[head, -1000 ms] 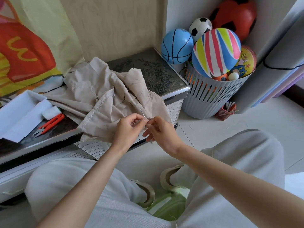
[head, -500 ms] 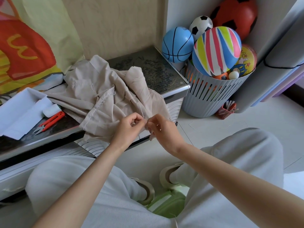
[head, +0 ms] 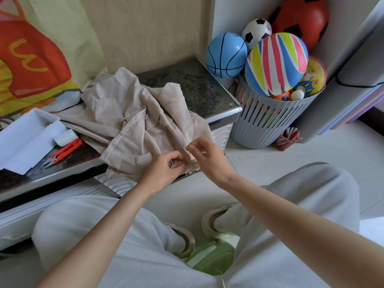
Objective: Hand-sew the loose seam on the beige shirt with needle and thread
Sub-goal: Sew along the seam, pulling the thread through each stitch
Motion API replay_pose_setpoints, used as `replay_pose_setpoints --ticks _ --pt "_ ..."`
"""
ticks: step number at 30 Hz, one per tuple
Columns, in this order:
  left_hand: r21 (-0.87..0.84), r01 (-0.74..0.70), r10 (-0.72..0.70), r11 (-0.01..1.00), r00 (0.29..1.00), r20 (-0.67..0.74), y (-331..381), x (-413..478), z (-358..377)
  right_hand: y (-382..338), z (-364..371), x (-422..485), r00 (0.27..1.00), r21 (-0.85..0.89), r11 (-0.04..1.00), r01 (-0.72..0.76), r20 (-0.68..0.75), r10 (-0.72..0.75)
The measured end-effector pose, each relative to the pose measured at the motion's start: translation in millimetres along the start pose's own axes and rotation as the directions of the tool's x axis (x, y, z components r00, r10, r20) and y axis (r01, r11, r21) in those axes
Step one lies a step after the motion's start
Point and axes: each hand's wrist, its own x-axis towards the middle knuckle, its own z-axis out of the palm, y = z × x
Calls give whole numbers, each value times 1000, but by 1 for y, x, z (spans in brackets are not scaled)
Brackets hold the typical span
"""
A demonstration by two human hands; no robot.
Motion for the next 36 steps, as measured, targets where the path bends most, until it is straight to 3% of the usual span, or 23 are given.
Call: replay_pose_setpoints --ticks 5,7,10,13,15,19,23,26,28,30,33,36 --pt "223 19 -19 975 1000 -2 -14 -3 1 -12 -12 10 989 401 909 -117 -40 144" --pt "232 26 -26 972 1000 -2 -18 -3 0 -10 -19 11 988 325 935 -139 -20 154" --pt "234 7 -4 972 1000 -12 -20 -1 0 2 -28 9 995 -10 996 -94 15 94" --pt "255 -12 17 967 1000 -17 -18 0 0 13 -35 2 981 -367 930 -29 170 98" --pt "270 -13 21 963 999 -26 -16 1 0 18 -37 -2 958 -455 891 6 259 125" --pt "290 -12 25 957 999 -40 -14 1 1 25 -37 -5 949 -443 897 6 286 135" --pt "319 -10 14 948 1000 -12 -14 0 4 23 -41 -2 972 -339 940 -48 199 121" --pt "345 -4 3 939 1000 4 -16 -2 5 15 -42 1 973 -19 985 -171 158 171" --pt "348 -5 0 938 1000 15 -18 -2 5 7 -39 0 956 194 954 -227 233 180" --pt "352 -5 -7 936 999 31 -20 -2 5 0 -34 -3 940 278 929 -246 304 158" --pt "362 -10 -2 932 1000 31 -21 -3 4 -2 -31 -2 953 231 943 -240 240 184" --pt "378 -8 2 926 1000 15 -20 -4 3 6 -35 1 960 -146 975 -169 199 197"
